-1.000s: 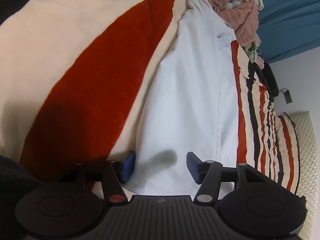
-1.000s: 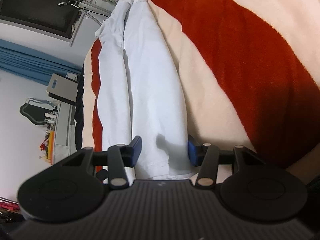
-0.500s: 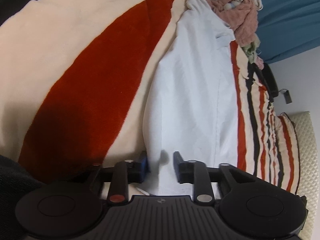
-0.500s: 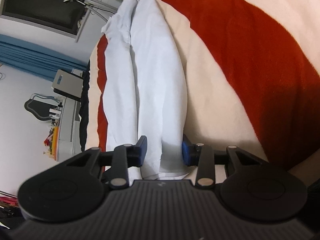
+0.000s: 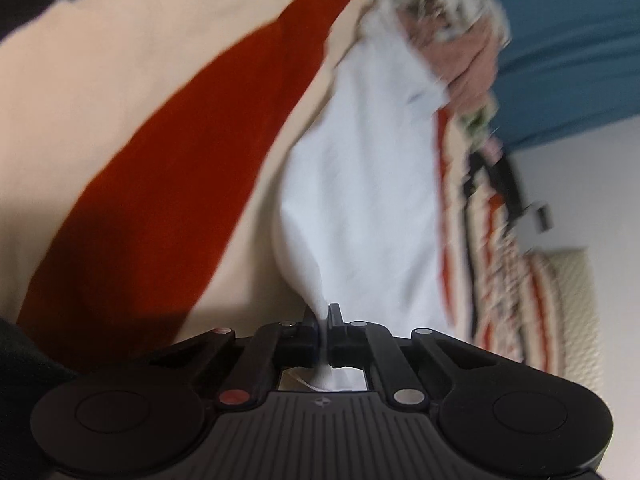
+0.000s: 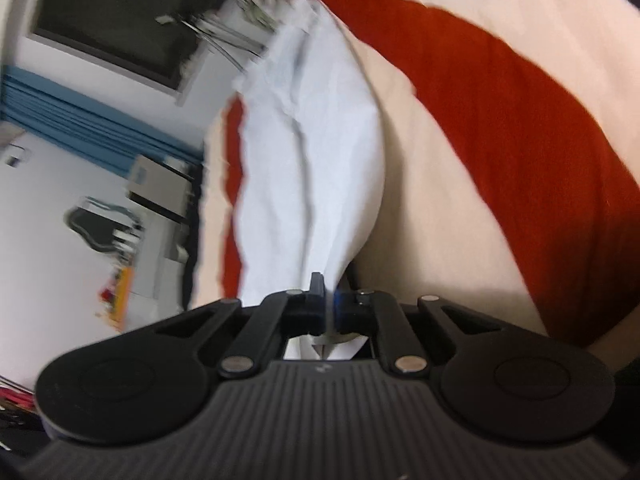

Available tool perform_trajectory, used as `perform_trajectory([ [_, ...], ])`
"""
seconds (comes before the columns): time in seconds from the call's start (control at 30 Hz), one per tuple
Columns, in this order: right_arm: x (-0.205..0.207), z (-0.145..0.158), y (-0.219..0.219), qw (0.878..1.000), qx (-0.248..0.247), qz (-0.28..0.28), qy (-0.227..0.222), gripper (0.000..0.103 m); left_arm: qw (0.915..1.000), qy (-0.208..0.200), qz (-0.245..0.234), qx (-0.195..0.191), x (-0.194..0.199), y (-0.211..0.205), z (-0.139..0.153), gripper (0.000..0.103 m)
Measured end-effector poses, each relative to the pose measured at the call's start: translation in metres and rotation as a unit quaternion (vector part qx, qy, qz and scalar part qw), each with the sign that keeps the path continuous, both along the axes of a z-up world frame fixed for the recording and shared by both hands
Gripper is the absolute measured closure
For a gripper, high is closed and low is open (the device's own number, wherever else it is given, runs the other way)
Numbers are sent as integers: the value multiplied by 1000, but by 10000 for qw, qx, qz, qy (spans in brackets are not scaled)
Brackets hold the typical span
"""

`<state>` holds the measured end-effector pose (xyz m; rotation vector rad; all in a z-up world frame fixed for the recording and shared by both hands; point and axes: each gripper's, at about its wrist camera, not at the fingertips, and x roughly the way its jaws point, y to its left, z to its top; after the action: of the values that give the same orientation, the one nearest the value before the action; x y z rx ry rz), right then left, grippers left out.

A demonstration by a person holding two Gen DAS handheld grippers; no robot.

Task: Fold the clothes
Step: 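Grasp the hem end with both grippers and lift it, then fold the hem end over toward the collar with both grippers and release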

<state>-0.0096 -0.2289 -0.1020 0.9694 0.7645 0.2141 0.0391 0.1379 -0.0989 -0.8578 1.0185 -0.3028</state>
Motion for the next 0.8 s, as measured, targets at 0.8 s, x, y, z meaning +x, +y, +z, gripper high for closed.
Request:
perform_trajectory([
  [0.8,-92,82,-33,9957,49,-195,-905,96,9883,-746,1020,-856,-130,2,89,100],
])
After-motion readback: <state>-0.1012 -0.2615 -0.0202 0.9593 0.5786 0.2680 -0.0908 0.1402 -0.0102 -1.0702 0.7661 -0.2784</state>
